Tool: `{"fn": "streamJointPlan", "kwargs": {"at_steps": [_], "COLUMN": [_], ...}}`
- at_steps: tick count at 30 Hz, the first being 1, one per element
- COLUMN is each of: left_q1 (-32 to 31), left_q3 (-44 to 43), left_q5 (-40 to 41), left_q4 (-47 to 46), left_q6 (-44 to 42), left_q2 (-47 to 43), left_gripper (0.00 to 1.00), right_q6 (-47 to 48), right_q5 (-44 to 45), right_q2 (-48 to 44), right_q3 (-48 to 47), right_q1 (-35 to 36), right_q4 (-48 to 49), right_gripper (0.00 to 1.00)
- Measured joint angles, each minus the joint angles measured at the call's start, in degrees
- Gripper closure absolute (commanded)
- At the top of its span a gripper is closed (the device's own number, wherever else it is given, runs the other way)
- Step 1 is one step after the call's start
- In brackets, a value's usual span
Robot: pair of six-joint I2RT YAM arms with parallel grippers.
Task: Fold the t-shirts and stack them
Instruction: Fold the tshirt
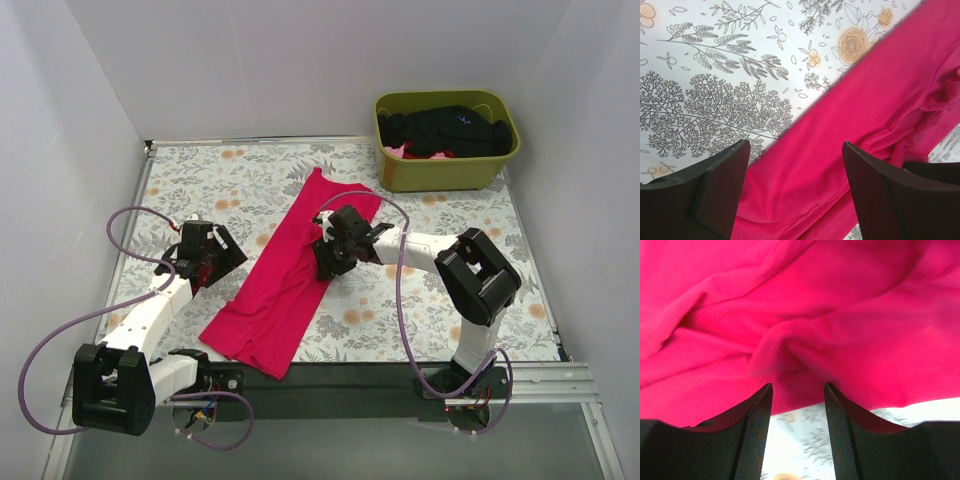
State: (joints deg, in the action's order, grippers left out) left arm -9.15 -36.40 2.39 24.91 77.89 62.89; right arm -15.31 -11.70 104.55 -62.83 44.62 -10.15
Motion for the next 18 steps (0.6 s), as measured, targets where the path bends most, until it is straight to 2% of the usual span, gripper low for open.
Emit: {"fn": "streamJointPlan", "kwargs": {"at_steps": [8,14,18], "left_q1": [0.0,0.0,0.0], "left_q3": [0.6,0.7,0.7], "left_q5": [0.2,-0.3,-1.0], "left_q4": [-1.5,-2.2,-2.7], "left_q6": [-1.0,-1.2,-1.3], "left_q2": [1.0,1.0,1.2], "left_gripper": [0.31,0.31,0.31], "right_q6": [5.7,8.6,9.8], "right_q5": [4.4,10.6,12.4], "right_q2": [1.1,-3.5,-6.3], "right_q3": [-2.3,1.0,0.8], "right_q1": [-9.6,-21.9,-25.1], "right_q4": [-2.1,-8.6,-13.4], "right_gripper": [0.55,0.55,0.55]}}
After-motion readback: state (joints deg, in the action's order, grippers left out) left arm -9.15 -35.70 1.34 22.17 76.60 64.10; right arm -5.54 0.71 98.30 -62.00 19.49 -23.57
